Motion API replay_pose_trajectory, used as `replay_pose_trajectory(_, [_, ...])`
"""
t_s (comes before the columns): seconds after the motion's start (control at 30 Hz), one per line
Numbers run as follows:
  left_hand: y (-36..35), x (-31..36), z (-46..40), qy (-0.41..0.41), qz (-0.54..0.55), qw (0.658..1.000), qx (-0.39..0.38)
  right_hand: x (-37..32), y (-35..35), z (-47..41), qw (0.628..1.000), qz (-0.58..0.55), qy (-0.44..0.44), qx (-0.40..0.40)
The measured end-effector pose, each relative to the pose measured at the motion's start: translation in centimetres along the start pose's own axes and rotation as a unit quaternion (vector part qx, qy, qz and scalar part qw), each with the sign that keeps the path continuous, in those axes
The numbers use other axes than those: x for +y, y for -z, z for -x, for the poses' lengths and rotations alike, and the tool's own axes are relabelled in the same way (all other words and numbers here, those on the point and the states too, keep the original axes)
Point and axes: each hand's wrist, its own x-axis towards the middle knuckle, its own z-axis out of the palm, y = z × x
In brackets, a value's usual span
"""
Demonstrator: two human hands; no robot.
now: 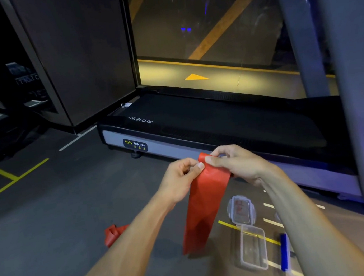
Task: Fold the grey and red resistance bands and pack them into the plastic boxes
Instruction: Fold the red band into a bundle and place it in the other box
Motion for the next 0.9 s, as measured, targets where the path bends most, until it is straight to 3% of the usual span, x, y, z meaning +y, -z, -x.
replay_pose_trajectory(0.5, [-0.47,-0.24,-0.35,-0.007,0.006,0.998,0.058,-0.16,-0.27,-0.76,0.999,0.023,0.015,0.041])
replay_pose_trajectory(0.77, [-0.54,0.25,-0.10,-0.001,0.032,0.999,-0.040,0.37,0.21,-0.92,0.991,0.019,0.033,0.126])
replay_pose_trajectory(0.9, [-0.42,-0.09,-0.11,0.011,0.026,0.999,-0.030,0.47,-0.14,-0.96,0.990,0.009,0.046,0.135])
